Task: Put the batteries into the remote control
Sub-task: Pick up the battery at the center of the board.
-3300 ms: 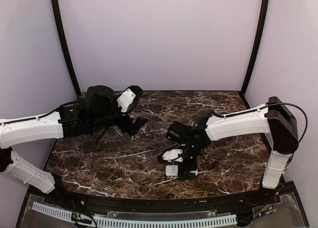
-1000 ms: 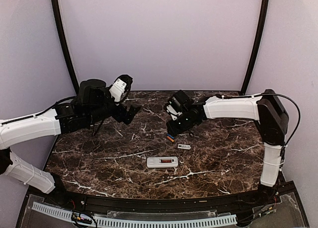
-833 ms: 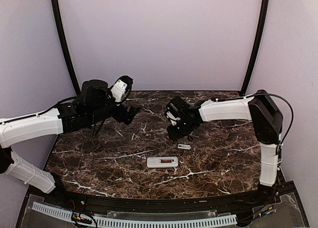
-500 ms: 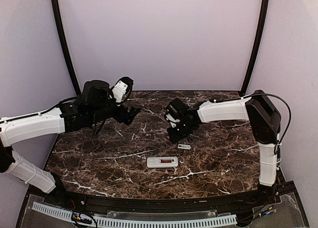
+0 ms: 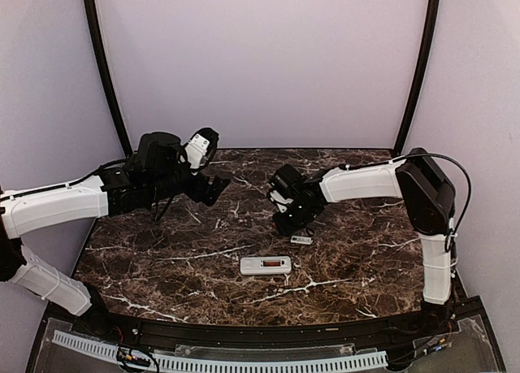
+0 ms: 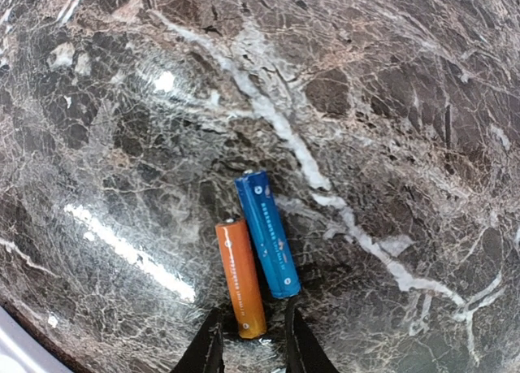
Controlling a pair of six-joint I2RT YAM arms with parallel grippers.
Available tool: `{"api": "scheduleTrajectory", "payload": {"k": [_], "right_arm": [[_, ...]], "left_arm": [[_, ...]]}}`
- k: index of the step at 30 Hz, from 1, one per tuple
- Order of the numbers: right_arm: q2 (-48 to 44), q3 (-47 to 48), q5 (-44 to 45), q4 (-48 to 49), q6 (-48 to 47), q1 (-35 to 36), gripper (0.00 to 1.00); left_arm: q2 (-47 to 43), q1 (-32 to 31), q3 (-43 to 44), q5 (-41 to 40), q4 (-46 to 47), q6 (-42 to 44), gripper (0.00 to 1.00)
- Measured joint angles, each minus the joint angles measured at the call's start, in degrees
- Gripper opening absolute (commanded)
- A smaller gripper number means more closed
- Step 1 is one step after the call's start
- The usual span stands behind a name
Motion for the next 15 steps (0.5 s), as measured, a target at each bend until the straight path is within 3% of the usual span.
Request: {"api": "scheduleTrajectory", "payload": {"k": [10, 15], "right_arm": [[0.5, 0.9, -1.4, -0.7, -2.5, 0.0, 0.0], [0.5, 1.0, -3.1, -0.7, -4.2, 0.0, 0.0]], "left_arm": [[0.0, 0.3, 0.0, 0.4, -0.2, -0.1, 0.99], [0.0, 0.4, 0.0, 0.5, -0.2, -0.2, 0.99]]}}
